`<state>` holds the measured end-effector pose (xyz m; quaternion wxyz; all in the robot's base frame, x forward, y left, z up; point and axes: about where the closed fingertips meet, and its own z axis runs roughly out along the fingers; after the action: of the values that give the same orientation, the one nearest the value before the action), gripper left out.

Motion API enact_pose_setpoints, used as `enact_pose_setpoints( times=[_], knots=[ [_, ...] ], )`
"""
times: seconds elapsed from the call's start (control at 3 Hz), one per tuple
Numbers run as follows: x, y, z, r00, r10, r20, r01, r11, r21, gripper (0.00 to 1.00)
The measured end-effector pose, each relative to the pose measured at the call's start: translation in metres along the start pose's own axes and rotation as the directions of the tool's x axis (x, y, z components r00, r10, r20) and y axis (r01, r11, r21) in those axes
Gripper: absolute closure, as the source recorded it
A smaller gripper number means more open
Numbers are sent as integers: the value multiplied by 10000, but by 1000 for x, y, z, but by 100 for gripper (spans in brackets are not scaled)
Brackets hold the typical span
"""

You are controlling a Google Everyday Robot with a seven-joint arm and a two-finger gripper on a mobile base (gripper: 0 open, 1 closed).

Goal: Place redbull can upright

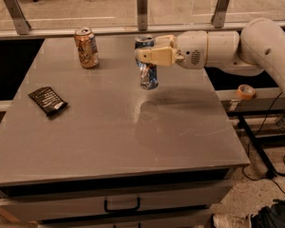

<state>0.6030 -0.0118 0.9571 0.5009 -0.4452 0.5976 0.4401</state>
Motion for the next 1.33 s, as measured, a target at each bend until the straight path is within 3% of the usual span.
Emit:
enact_pose_setpoints(
  times=[0.67,1.0,1.33],
  knots=[
    [15,-12,-5,9963,-622,596,609,9979,226,100],
    [20,-17,-6,9916,-1083,705,1035,9923,680,81],
    [26,-26,-8,9876,-1206,1001,1084,9870,1189,59]
  ],
)
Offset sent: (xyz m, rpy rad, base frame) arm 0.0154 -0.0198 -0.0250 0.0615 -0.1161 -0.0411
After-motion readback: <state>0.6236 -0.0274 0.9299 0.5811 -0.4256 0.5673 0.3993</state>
